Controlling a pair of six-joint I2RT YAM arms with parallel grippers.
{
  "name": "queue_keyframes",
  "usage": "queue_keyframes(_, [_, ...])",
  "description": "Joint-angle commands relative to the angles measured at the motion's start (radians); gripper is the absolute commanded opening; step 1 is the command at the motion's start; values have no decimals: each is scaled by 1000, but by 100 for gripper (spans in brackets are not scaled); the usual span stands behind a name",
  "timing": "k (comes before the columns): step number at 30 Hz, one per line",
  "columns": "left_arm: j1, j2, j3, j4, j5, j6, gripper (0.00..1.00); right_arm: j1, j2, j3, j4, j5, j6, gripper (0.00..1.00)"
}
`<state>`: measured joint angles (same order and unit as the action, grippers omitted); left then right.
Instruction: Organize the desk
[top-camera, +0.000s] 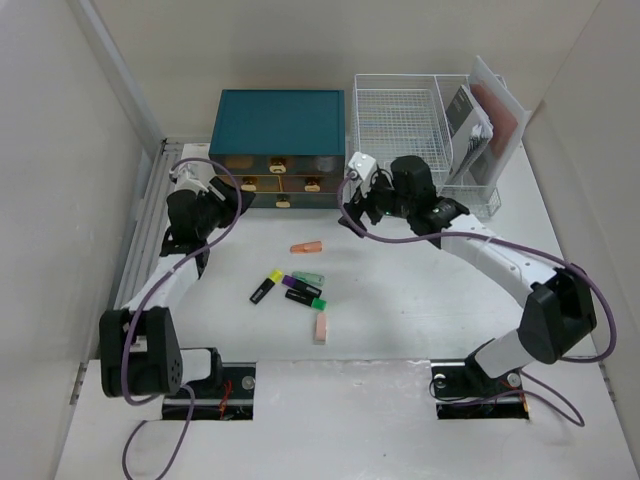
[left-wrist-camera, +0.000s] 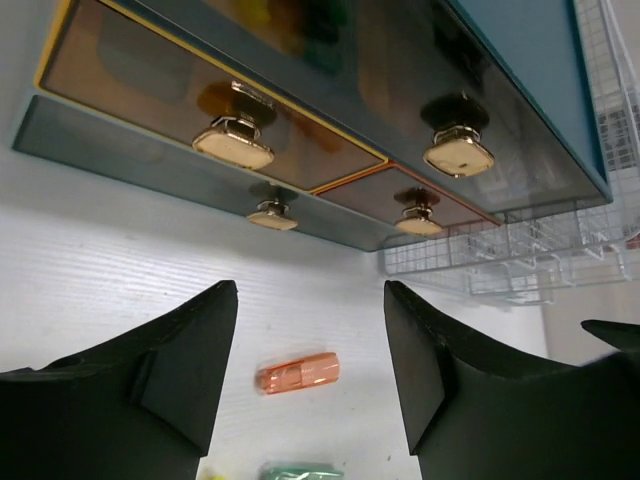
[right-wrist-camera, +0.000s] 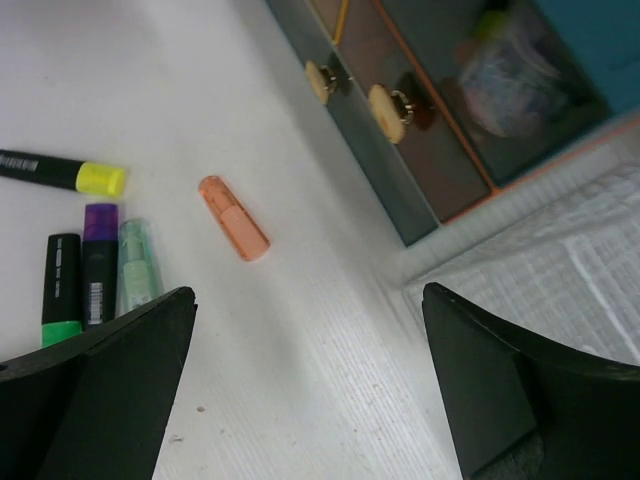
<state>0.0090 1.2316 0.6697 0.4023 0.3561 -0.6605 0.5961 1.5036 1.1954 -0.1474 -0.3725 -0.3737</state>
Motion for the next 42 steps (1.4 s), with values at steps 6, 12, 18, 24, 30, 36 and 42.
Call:
queue_keyframes(6, [46, 166, 60, 251, 165, -108, 57, -45, -60, -5, 71, -111, 94, 100])
queue_keyframes(12, [55, 238, 91, 312, 155, -129, 57, -55, -60, 4, 71, -132, 119, 100])
queue_keyframes(18, [65, 336, 126, 379, 118, -168, 57, -64, -60, 4, 80, -141, 137, 100])
queue_keyframes(24, [65, 402, 160, 389, 109, -179, 55, -82, -60, 4, 80, -151, 147, 100])
queue_keyframes(30, [65, 457, 189, 415, 99, -208, 54, -91, -60, 4, 80, -160, 147, 100])
queue_keyframes(36, [65, 467, 199, 415, 90, -197, 37, -101, -60, 4, 80, -169, 147, 100])
queue_keyframes(42, [65, 467, 189, 406, 90, -197, 30, -101, -60, 4, 89, -169, 147, 100])
